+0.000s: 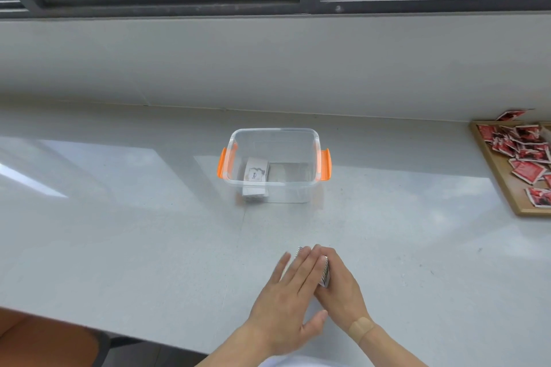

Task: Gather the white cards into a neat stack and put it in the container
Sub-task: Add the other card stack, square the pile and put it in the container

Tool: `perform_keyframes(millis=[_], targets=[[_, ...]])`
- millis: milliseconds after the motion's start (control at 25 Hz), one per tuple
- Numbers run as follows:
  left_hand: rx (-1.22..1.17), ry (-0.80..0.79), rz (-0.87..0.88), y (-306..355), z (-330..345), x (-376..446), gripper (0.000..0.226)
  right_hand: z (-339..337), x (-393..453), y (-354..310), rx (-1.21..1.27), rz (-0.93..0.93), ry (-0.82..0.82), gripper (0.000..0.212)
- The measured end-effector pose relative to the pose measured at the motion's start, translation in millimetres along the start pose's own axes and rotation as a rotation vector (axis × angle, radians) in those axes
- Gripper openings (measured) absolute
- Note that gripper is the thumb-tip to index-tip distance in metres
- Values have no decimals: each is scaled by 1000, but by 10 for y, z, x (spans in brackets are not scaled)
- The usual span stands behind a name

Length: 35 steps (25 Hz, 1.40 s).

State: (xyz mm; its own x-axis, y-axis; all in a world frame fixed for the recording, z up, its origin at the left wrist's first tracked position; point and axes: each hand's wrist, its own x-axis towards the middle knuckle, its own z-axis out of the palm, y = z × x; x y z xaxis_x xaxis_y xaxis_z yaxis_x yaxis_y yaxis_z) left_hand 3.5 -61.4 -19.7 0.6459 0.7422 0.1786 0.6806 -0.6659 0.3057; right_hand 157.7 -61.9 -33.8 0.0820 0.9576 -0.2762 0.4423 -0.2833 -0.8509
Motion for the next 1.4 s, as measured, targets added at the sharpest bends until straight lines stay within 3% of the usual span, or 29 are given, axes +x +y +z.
perform_keyframes(millis=[80, 200, 400, 520, 640, 720, 800, 920, 1000, 1160, 1400], targets=[[32, -27, 5, -8, 0, 23, 81, -6, 5, 7, 16, 1, -7, 37], [-47, 56, -38, -9, -1, 43, 82, -14, 10, 19, -3, 3, -4, 37], [62, -118, -53, 4, 56, 70, 85, -28, 9, 37, 44, -15, -6, 45], [82, -142, -64, -4, 45, 73, 86, -77, -5, 126, 37, -18, 8, 55], [55, -86, -48, -7, 46, 68, 88, -104, -11, 173, -24, -68, 28, 44], [-76, -7, -97, -26, 52, 43, 92, -123, 8, 156, -45, -102, 33, 38], [-288, 18, -308, -95, 42, 40, 98, -156, 71, 133, -42, -111, 37, 37], [-668, -142, -597, -205, 21, 65, 92, -228, 152, 96, -10, -93, 27, 40], [-808, -182, -620, -256, 23, 120, 76, -286, 207, 58, 40, -60, -34, 37], [-1026, -90, -709, -292, -35, 219, 51, -406, 305, -105, 227, 76, -223, 31], [-1198, -118, -783, -371, -326, 310, 45, -493, 365, -413, 332, 179, -377, 38]])
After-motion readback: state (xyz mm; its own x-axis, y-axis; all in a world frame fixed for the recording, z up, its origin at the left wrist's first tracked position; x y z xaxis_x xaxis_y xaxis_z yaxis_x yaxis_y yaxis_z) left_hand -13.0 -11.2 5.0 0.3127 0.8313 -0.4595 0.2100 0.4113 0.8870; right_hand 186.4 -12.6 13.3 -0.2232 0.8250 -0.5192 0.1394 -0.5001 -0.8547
